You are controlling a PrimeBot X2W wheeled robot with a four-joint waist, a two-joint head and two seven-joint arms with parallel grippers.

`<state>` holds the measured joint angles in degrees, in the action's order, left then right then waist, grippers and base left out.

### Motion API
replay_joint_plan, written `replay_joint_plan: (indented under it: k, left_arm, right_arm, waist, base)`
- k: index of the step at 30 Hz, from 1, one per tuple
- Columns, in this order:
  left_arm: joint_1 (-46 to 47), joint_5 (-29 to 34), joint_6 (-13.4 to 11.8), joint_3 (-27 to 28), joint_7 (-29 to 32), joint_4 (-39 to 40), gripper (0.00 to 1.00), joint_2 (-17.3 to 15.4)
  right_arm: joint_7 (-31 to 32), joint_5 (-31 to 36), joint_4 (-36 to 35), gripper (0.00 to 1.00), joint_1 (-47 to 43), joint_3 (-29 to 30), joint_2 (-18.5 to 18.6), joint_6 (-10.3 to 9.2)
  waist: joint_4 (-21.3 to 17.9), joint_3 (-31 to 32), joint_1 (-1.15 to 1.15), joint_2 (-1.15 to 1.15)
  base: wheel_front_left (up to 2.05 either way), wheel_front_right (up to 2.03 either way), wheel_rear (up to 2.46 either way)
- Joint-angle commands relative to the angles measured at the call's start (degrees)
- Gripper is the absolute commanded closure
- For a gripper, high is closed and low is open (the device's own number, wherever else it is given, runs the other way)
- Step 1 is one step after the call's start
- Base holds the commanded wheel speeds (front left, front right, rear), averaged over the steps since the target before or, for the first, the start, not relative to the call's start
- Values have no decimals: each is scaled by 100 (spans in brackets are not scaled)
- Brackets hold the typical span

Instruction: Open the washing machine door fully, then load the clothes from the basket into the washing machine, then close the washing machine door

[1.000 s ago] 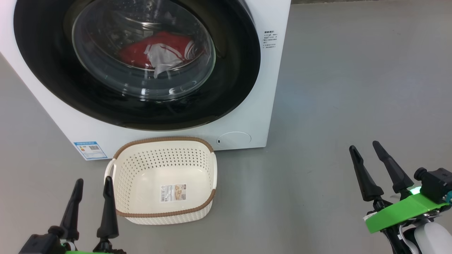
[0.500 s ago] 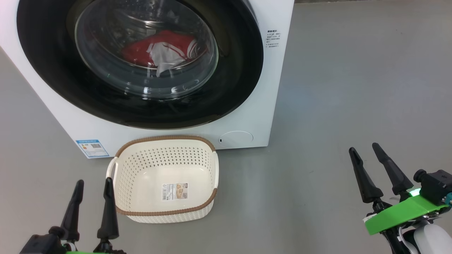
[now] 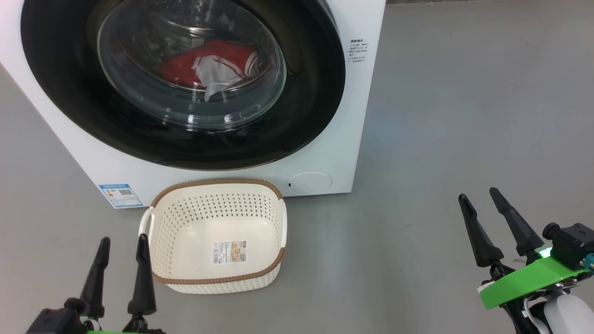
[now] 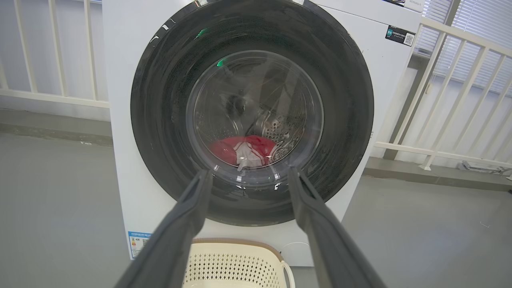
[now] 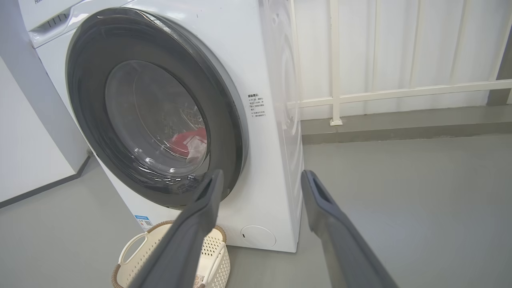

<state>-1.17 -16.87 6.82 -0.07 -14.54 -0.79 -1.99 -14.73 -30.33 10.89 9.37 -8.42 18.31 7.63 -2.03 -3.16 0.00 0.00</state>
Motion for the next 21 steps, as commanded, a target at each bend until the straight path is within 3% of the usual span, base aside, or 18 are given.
replay_joint_plan:
  k: [1,9,10,21]
  left_arm:
    - [63,-51,29,185,-46,111,0,-88]
    - [76,-117,33,148,-46,86,0,-88]
    - [0,-72,0,-21,0,-27,100,0]
    - [-55,-518,1,-31,132,-343,100,50]
  right_arm:
    - [-27,57,-133,0,-9,-63,59,-14]
    - [-27,80,-131,0,-15,-39,57,-14]
    - [0,-1,3,100,-1,21,-13,0]
    - [116,-372,258,100,-154,30,-240,-1]
  waist:
    - [0,0,0,0]
    - [13,7,0,0]
    - [12,7,0,0]
    - [23,38,13,0]
  base:
    - [0,0,0]
    - [0,0,0]
    - [0,0,0]
    - [0,0,0]
